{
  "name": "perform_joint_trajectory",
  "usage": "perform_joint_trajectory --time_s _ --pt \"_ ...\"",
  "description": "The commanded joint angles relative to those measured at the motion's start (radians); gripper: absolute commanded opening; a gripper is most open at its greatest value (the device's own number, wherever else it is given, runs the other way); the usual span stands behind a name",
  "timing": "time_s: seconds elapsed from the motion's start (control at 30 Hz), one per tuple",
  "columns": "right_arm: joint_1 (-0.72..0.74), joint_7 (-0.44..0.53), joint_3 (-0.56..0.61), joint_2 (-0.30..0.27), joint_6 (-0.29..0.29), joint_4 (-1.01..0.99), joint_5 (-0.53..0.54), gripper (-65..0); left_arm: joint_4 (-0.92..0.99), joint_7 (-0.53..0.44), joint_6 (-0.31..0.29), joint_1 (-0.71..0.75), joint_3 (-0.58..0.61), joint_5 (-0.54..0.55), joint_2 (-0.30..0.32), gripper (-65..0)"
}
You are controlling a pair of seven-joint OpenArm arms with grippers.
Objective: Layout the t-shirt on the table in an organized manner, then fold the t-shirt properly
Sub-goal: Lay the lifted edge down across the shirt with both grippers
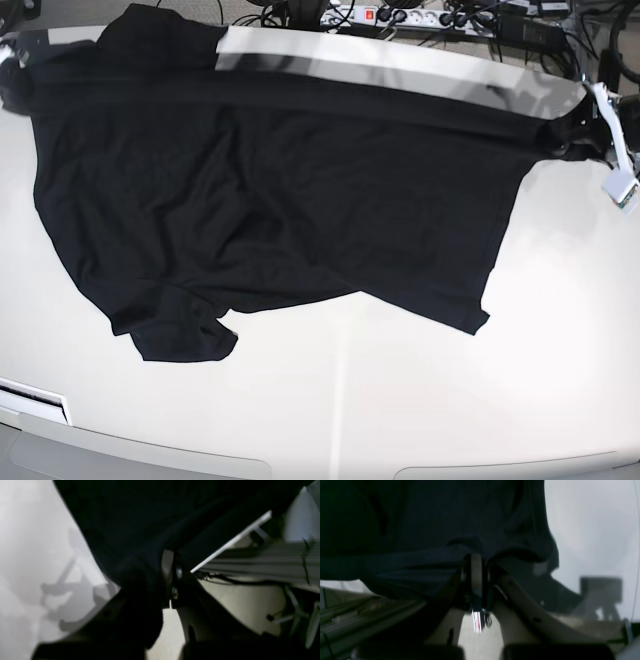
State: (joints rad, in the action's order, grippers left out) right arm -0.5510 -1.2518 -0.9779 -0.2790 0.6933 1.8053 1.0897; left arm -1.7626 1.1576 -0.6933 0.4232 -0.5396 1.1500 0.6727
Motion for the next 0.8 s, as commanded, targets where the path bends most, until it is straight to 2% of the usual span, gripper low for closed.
perform_joint_trajectory --time_s 0.0,0.17,0.43,0.5,0.63,0.77 --pt "0.003 0.027 -0.007 -0.018 0.005 0.011 0.010 -65.0 0.002 -0.028 -0.005 -0.023 -0.010 -0.002 0.007 -65.0" --pt "0.036 0.046 0.042 -0.018 0.005 0.010 -0.013 -65.0 0.087 -0.058 -0.005 -0.090 -0.010 -0.027 -0.028 -65.0" --pt "0.069 0.137 0.150 -0.018 0.003 0.010 -0.213 -65.0 0.216 -0.059 -0.005 -0.192 -0.010 -0.027 -0.027 -65.0" --pt "0.069 0.160 0.152 -0.018 -0.021 0.010 -0.235 -65.0 0.227 -0.059 -0.005 -0.194 -0.010 -0.023 -0.027 -65.0" --pt "0.069 0.174 0.154 -0.017 -0.027 0.010 -0.233 -65.0 0.227 -0.066 -0.005 -0.196 0.007 -0.016 -0.027 -65.0" --pt "0.069 0.179 0.154 -0.017 -0.027 0.010 -0.234 -65.0 0.228 -0.095 -0.005 -0.225 0.115 -0.054 -0.027 -65.0"
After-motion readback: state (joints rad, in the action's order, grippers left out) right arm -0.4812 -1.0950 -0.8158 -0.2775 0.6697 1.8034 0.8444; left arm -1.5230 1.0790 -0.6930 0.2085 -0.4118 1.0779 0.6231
